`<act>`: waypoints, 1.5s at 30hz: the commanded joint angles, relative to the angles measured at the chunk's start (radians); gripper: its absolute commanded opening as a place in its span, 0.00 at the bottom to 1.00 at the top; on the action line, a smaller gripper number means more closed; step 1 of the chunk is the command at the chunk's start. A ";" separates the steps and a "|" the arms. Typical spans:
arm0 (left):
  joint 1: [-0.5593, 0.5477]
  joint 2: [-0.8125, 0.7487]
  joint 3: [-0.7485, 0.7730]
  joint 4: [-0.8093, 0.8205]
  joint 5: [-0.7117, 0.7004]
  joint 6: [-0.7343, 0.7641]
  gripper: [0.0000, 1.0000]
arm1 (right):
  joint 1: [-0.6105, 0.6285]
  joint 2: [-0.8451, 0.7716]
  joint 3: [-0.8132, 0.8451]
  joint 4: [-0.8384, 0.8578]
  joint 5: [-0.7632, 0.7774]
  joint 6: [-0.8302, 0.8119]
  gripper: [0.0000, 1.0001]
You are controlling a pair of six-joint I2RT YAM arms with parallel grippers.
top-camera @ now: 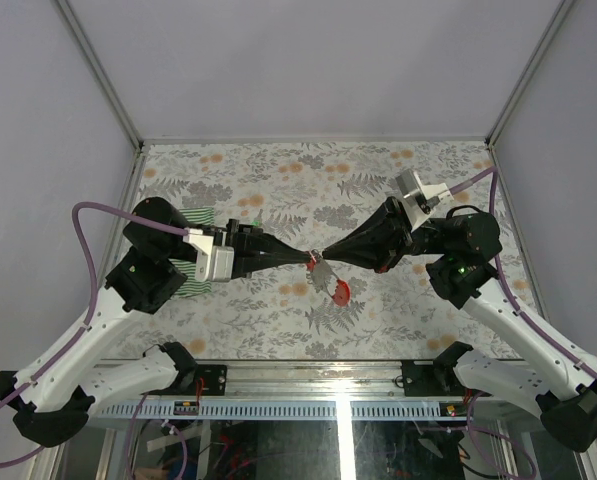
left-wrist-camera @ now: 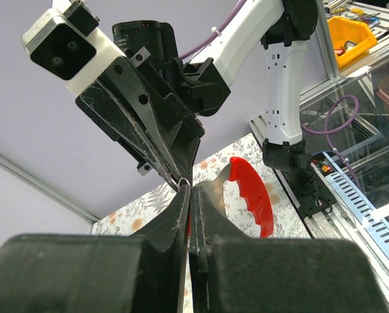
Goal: Put the keys on the keyring
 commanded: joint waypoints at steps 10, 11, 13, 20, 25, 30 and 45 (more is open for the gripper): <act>-0.008 0.020 0.013 0.014 -0.014 -0.018 0.00 | 0.007 -0.020 0.037 0.095 0.009 0.018 0.00; -0.008 0.021 0.012 0.014 -0.015 -0.021 0.00 | 0.007 -0.019 0.037 0.095 0.009 0.019 0.00; -0.007 0.021 0.014 0.012 -0.018 -0.021 0.00 | 0.008 -0.019 0.037 0.098 0.004 0.020 0.00; -0.008 0.021 0.016 0.005 -0.020 -0.025 0.00 | 0.009 -0.020 0.037 0.092 0.011 0.017 0.00; -0.007 0.014 0.018 0.004 -0.029 -0.021 0.00 | 0.009 -0.022 0.032 0.072 0.013 0.005 0.00; -0.008 0.008 0.016 0.001 -0.036 -0.018 0.00 | 0.009 -0.033 0.026 0.067 0.034 -0.003 0.00; -0.007 -0.001 0.015 -0.005 -0.054 -0.014 0.00 | 0.009 -0.066 0.014 0.039 0.075 -0.030 0.00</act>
